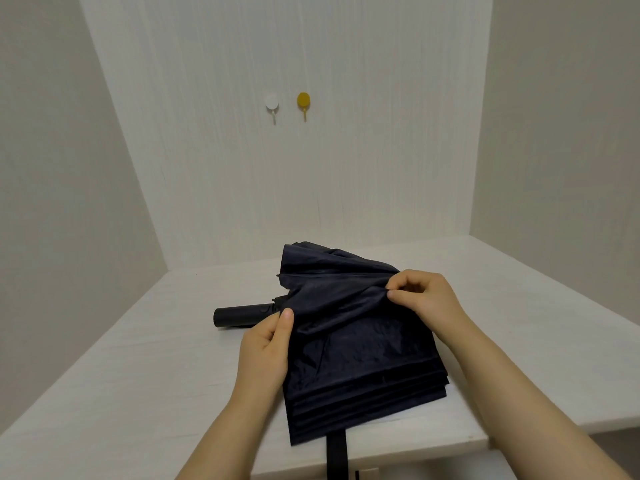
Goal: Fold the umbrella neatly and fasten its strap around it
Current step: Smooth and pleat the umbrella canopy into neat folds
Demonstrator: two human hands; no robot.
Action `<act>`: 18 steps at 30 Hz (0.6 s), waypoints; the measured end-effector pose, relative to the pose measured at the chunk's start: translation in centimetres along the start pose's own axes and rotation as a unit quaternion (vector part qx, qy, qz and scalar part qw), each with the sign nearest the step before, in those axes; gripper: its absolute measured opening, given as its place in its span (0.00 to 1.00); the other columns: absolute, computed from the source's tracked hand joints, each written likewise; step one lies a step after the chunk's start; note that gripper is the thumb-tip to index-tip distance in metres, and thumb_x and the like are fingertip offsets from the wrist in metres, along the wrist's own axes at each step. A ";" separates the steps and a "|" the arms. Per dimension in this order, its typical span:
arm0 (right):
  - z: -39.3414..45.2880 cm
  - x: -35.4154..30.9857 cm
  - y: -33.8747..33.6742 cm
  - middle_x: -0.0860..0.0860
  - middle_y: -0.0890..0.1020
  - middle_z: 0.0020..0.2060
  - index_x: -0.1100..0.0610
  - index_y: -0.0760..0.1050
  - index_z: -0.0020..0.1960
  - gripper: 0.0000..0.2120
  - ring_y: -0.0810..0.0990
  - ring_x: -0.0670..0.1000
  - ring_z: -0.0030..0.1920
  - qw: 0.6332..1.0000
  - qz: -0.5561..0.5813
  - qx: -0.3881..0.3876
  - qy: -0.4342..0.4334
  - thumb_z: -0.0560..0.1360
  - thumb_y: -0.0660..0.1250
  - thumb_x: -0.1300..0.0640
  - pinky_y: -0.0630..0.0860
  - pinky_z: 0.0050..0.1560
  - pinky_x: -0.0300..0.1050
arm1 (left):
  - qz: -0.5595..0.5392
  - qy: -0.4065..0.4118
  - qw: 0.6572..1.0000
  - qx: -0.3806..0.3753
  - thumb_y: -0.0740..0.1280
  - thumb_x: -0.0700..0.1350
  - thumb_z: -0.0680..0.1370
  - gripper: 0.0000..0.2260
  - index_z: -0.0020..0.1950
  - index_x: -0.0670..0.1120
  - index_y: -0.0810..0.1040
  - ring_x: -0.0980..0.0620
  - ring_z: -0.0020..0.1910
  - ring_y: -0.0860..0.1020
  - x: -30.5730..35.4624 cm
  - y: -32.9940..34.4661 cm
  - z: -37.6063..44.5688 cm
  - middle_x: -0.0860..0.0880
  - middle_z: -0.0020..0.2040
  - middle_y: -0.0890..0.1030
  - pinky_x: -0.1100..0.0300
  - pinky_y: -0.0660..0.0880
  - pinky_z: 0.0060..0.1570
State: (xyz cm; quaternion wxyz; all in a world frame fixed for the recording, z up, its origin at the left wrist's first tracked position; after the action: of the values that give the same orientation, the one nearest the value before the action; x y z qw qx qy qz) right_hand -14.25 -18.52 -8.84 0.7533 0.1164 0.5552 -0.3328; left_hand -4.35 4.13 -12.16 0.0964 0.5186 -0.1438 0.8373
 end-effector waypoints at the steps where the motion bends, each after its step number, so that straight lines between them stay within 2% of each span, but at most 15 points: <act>1: 0.0 0.0 0.0 0.53 0.79 0.34 0.56 0.77 0.31 0.12 0.75 0.52 0.38 1.000 -0.001 -0.005 0.002 0.69 0.69 0.69 0.72 0.44 0.44 | -0.007 -0.004 1.000 -0.001 0.58 0.63 0.70 0.28 0.35 0.35 0.71 0.51 0.37 0.67 0.0 0.0 0.0 0.47 0.36 0.70 0.55 0.64 0.41; 4: -0.2 -0.2 -0.2 0.50 0.78 0.30 0.59 0.77 0.32 0.10 0.74 0.41 0.29 1.000 -0.014 -0.008 0.003 0.72 0.68 0.64 0.70 0.36 0.33 | -0.006 -0.004 1.000 -0.001 0.59 0.57 0.76 0.24 0.36 0.35 0.71 0.51 0.37 0.68 0.4 0.0 -0.1 0.47 0.36 0.71 0.55 0.64 0.40; 6: -0.1 0.0 -0.2 0.49 0.76 0.27 0.61 0.78 0.32 0.12 0.70 0.38 0.24 0.998 -0.061 -0.002 0.010 0.74 0.67 0.58 0.67 0.29 0.28 | -0.004 0.000 1.000 0.002 0.58 0.51 0.79 0.22 0.37 0.34 0.71 0.51 0.37 0.68 0.5 0.1 -0.1 0.46 0.36 0.71 0.56 0.65 0.40; 7: -0.1 0.1 -0.2 0.49 0.75 0.26 0.62 0.79 0.33 0.14 0.69 0.39 0.24 0.996 -0.087 -0.001 0.012 0.74 0.67 0.56 0.66 0.28 0.29 | -0.003 0.000 1.000 0.004 0.58 0.50 0.80 0.21 0.37 0.33 0.72 0.51 0.37 0.69 0.5 0.0 -0.1 0.46 0.36 0.72 0.56 0.65 0.40; 9: 0.0 0.3 -0.2 0.49 0.77 0.27 0.61 0.79 0.33 0.13 0.72 0.43 0.29 0.991 -0.135 -0.003 0.012 0.73 0.68 0.56 0.69 0.33 0.34 | -0.008 0.002 1.000 0.003 0.58 0.52 0.79 0.22 0.38 0.33 0.72 0.52 0.38 0.69 0.5 0.0 -0.1 0.46 0.36 0.72 0.56 0.66 0.41; 11: 0.2 0.6 0.0 0.46 0.80 0.30 0.54 0.80 0.35 0.07 0.77 0.47 0.35 0.981 -0.192 -0.014 0.014 0.71 0.69 0.57 0.73 0.40 0.40 | -0.020 -0.004 1.000 0.003 0.58 0.51 0.80 0.22 0.40 0.33 0.73 0.52 0.39 0.70 0.3 0.0 0.1 0.46 0.37 0.74 0.56 0.67 0.42; 13: 0.2 0.6 0.3 0.43 0.80 0.32 0.50 0.81 0.42 0.03 0.79 0.47 0.38 0.967 -0.252 -0.041 0.017 0.71 0.69 0.55 0.74 0.44 0.43 | -0.030 -0.014 0.999 0.004 0.59 0.51 0.79 0.21 0.40 0.32 0.74 0.53 0.40 0.71 0.2 0.0 0.1 0.46 0.38 0.75 0.56 0.68 0.43; 15: 0.2 0.6 0.6 0.44 0.78 0.30 0.51 0.81 0.47 0.07 0.77 0.48 0.36 0.950 -0.304 -0.066 0.016 0.70 0.69 0.53 0.73 0.42 0.44 | -0.037 -0.019 0.999 -0.002 0.60 0.54 0.77 0.22 0.38 0.35 0.75 0.52 0.40 0.71 0.1 0.1 0.1 0.47 0.39 0.75 0.56 0.68 0.44; 18: 0.0 0.2 1.0 0.47 0.76 0.28 0.51 0.80 0.45 0.08 0.76 0.49 0.35 0.934 -0.349 -0.079 0.009 0.69 0.68 0.49 0.70 0.37 0.44 | -0.045 -0.019 0.999 -0.006 0.59 0.54 0.78 0.21 0.39 0.37 0.76 0.52 0.42 0.73 -0.1 0.0 0.1 0.47 0.40 0.76 0.55 0.69 0.46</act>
State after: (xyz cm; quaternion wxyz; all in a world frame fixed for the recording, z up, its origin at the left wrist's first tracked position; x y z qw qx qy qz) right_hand -13.61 -17.83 -9.18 0.5919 -0.1416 0.5918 -0.5285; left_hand -4.25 4.06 -12.18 0.1345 0.5402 -0.1266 0.8210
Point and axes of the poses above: each hand's wrist, its own z-axis towards the middle knuckle, its own y-axis out of the palm, x = y × z, the point moved 5 cm from there along z, towards the middle knuckle
